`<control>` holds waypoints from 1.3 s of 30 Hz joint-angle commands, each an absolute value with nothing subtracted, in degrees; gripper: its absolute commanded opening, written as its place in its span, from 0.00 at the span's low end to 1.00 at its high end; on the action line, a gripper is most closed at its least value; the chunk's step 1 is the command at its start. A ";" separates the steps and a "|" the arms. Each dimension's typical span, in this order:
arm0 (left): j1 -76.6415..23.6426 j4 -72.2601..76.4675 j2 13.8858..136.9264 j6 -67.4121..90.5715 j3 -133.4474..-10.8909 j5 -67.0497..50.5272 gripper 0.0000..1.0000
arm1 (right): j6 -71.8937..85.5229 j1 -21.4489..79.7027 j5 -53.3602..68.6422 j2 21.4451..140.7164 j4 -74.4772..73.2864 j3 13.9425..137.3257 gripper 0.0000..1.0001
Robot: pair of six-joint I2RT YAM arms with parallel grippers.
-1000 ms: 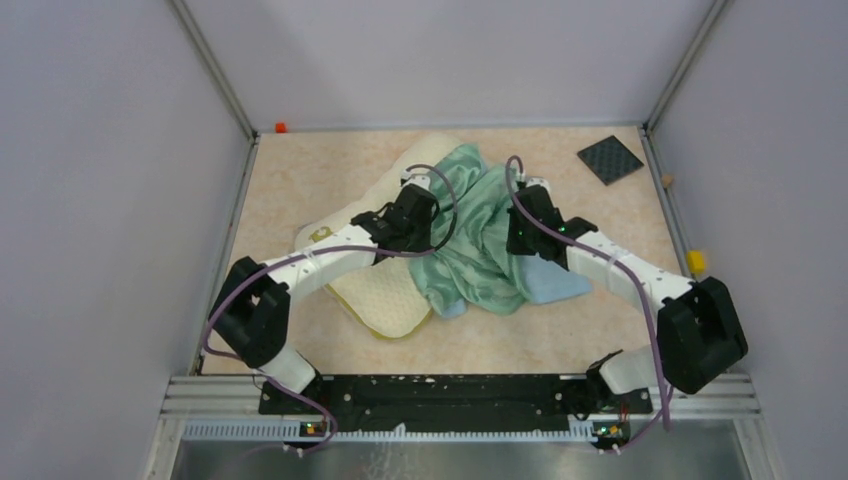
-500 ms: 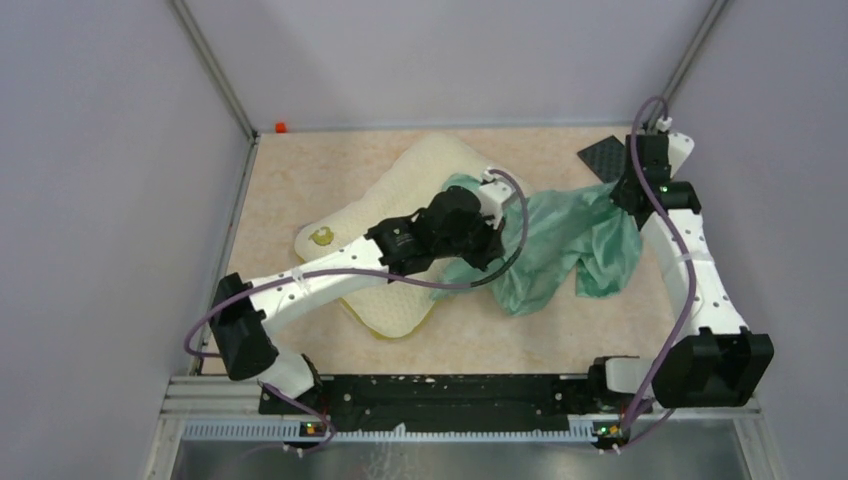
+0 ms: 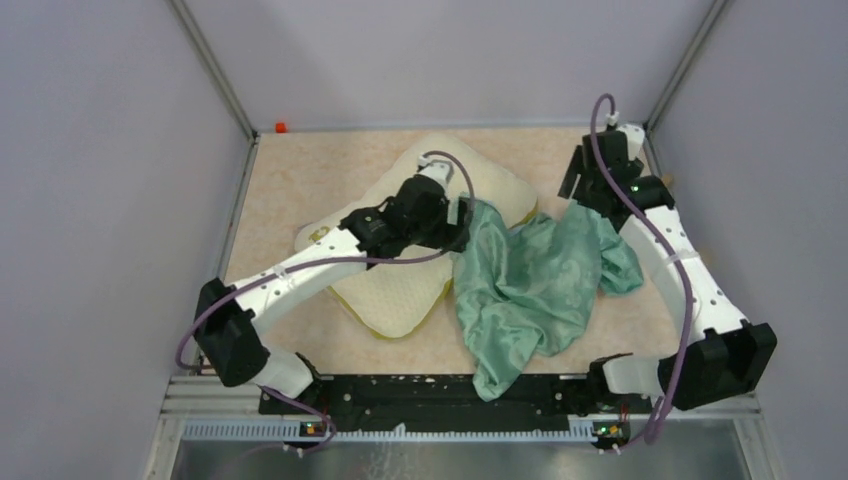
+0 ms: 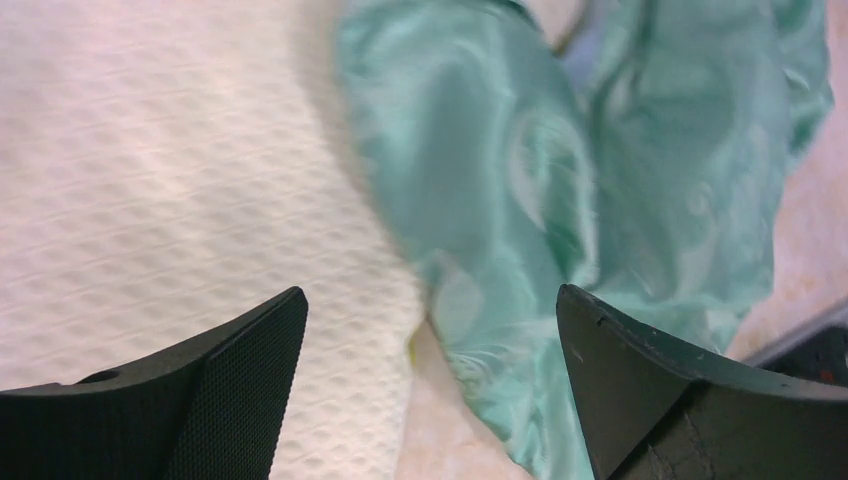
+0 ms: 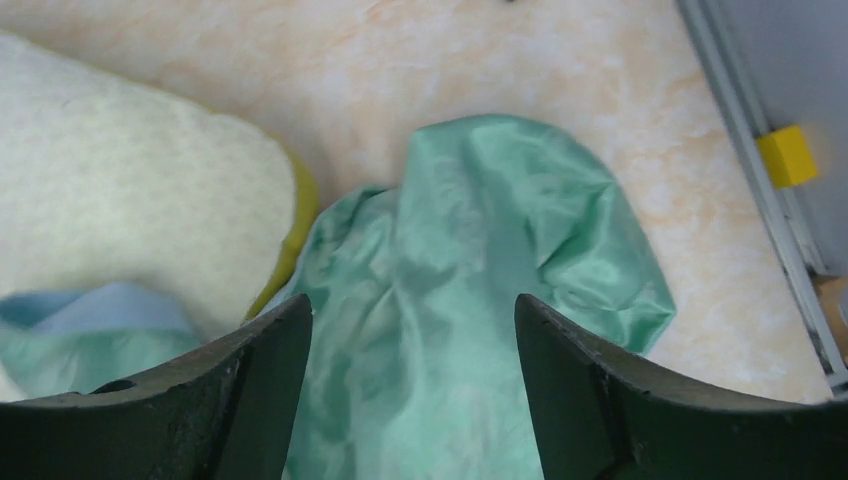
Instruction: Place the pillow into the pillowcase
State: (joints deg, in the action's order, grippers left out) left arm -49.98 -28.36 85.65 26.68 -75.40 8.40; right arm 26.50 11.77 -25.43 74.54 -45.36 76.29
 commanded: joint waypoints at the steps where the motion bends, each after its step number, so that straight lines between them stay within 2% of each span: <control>1: -41.71 -29.00 79.53 32.25 -71.31 12.47 0.99 | 23.26 21.70 -22.34 71.70 -41.41 76.66 0.75; 5: -36.34 -28.81 78.10 31.90 -68.31 11.73 0.99 | 21.77 27.52 -11.82 72.73 -35.83 73.24 0.79; 9: -35.59 -26.73 79.06 29.00 -67.40 6.58 0.99 | 21.17 32.42 -11.46 75.34 -32.57 71.33 0.82; 13: -33.29 -26.55 82.96 29.54 -67.59 9.48 0.99 | 17.89 32.52 -8.27 80.27 -26.72 73.46 0.84; 17: -31.73 -26.31 89.92 32.44 -70.66 10.97 0.99 | 14.56 32.52 -6.59 89.48 -27.19 80.31 0.85; 20: -31.40 -30.21 94.98 36.14 -72.92 7.37 0.99 | 14.63 32.52 -6.20 93.67 -27.36 81.41 0.85; 23: -31.39 -25.29 95.37 38.55 -67.73 2.50 0.97 | 15.76 32.53 -7.58 96.44 -27.31 80.62 0.84; 24: -31.38 -23.19 95.74 39.18 -66.00 1.61 0.94 | 16.04 32.52 -8.23 97.22 -27.30 80.40 0.81; 26: -30.95 -20.89 97.99 40.78 -64.98 3.86 0.73 | 16.71 32.52 -9.30 98.47 -28.04 80.50 0.71; 27: -29.94 -21.19 99.62 41.25 -65.93 5.13 0.57 | 17.04 32.52 -10.03 98.57 -28.91 80.54 0.63; 29: -27.56 -21.62 103.11 41.39 -68.58 8.05 0.16 | 17.55 32.52 -11.54 96.99 -29.86 79.69 0.43; 30: -26.14 -21.76 104.84 41.22 -70.33 9.82 0.03 | 17.82 32.52 -12.41 95.49 -30.10 78.86 0.33; 32: -23.23 -21.99 108.19 39.54 -75.78 13.98 0.00 | 18.36 32.43 -13.44 92.52 -30.83 77.53 0.16; 35: -18.76 -24.76 115.49 34.67 -87.04 19.59 0.00 | 18.80 32.43 -14.43 88.35 -32.71 76.51 0.01; 39: -12.59 -27.26 124.26 25.77 -103.81 21.49 0.00 | 19.41 32.44 -13.56 84.46 -35.08 76.30 0.00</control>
State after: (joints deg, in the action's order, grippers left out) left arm -20.18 -26.68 117.03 35.20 -91.20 12.21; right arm 18.31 32.47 -12.53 90.83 -33.41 76.05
